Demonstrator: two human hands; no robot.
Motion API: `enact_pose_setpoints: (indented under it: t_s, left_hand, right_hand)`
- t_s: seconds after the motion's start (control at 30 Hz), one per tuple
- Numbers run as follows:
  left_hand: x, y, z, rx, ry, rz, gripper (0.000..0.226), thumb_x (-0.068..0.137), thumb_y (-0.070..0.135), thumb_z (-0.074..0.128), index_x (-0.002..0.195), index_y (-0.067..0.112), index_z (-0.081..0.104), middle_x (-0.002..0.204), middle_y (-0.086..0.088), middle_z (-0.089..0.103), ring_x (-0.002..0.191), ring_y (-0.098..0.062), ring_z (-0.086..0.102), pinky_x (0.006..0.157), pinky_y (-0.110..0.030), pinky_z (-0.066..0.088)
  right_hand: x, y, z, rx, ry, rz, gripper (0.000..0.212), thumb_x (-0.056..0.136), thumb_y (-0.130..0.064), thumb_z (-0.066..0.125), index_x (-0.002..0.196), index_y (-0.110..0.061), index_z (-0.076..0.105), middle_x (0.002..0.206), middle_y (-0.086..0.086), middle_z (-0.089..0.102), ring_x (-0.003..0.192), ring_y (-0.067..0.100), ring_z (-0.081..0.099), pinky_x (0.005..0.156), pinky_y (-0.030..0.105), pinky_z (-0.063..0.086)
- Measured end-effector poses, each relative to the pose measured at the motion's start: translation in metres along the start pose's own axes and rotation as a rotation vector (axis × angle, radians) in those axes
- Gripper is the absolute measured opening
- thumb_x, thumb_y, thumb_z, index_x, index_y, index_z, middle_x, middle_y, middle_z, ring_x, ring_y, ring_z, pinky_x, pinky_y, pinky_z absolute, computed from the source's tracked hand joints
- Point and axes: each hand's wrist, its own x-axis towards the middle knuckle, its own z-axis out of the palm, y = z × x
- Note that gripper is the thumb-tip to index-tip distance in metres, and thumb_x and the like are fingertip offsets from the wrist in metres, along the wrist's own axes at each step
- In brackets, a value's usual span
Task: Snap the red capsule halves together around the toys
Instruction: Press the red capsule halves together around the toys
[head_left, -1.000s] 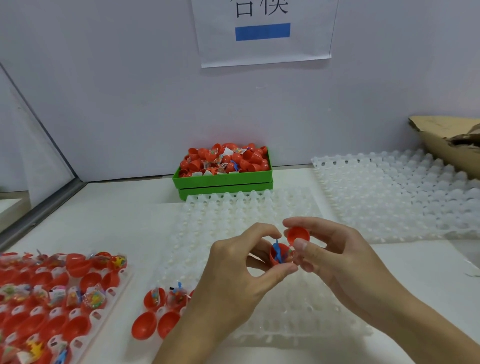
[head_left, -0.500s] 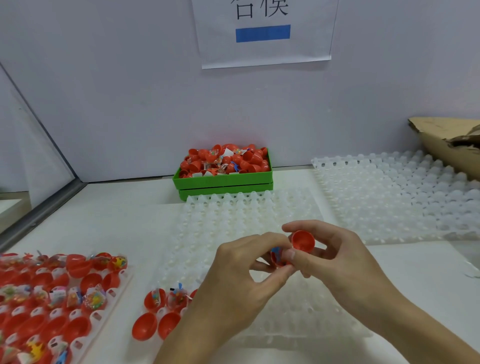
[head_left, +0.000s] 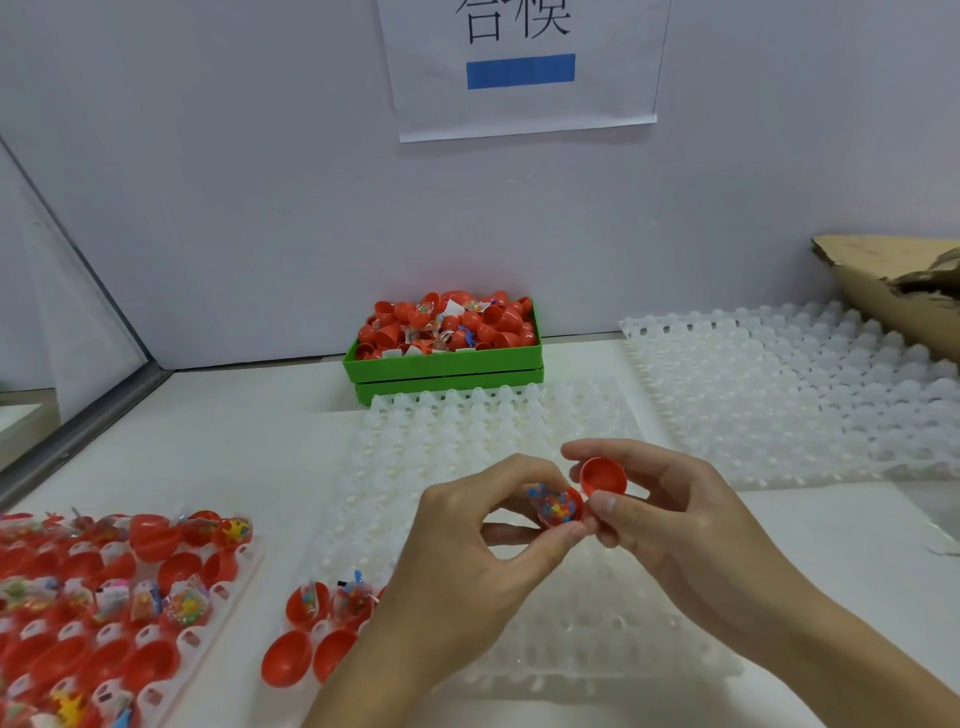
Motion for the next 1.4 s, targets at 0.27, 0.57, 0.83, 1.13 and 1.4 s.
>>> enact_pose_setpoints:
  t_s: [0.27,0.57,0.83,1.13,1.4]
  left_hand:
    - [0.001,0.0,0.0,0.018,0.051,-0.023,0.036,0.077,0.029,0.082,0.103,0.038,0.06,0.089,0.013,0.073,0.087,-0.008,0.072,0.072,-0.015,0.057]
    - [0.001,-0.001,0.0,0.014,0.005,-0.007,0.03,0.077,0.026,0.079,0.103,0.036,0.068,0.094,0.012,0.071,0.093,-0.013,0.069,0.073,-0.017,0.058]
    - [0.001,0.0,0.001,0.003,0.007,-0.037,0.028,0.077,0.028,0.079,0.096,0.038,0.061,0.09,0.014,0.071,0.092,-0.008,0.071,0.075,-0.015,0.057]
    - [0.001,-0.002,0.001,0.007,-0.049,-0.055,0.022,0.083,0.033,0.075,0.1,0.037,0.061,0.091,0.013,0.07,0.093,-0.008,0.069,0.075,-0.015,0.056]
    - [0.004,-0.02,-0.014,0.094,0.125,-0.113,0.018,0.086,0.032,0.074,0.095,0.04,0.061,0.088,0.021,0.066,0.084,-0.002,0.065,0.065,-0.009,0.053]
  right_hand:
    - [-0.001,-0.004,0.004,-0.063,0.035,-0.004,0.034,0.073,-0.037,0.075,0.104,-0.023,0.076,0.09,0.003,0.07,0.074,0.022,0.062,0.072,0.029,0.053]
    - [-0.003,-0.006,0.003,-0.079,0.021,-0.003,0.027,0.076,-0.021,0.081,0.103,-0.024,0.077,0.086,0.001,0.07,0.066,0.013,0.062,0.065,0.025,0.051]
    - [-0.003,-0.006,0.003,-0.056,0.038,-0.005,0.031,0.071,-0.024,0.072,0.102,-0.023,0.078,0.087,0.001,0.07,0.066,0.013,0.062,0.064,0.023,0.052]
    - [-0.006,-0.009,0.006,-0.208,0.054,-0.02,0.031,0.068,-0.034,0.075,0.1,-0.034,0.076,0.081,0.0,0.071,0.06,0.008,0.061,0.061,0.018,0.051]
    - [0.029,-0.019,0.011,-0.439,0.111,-0.054,0.032,0.082,-0.055,0.062,0.105,-0.036,0.073,0.097,-0.008,0.071,0.072,0.017,0.071,0.054,0.024,0.05]
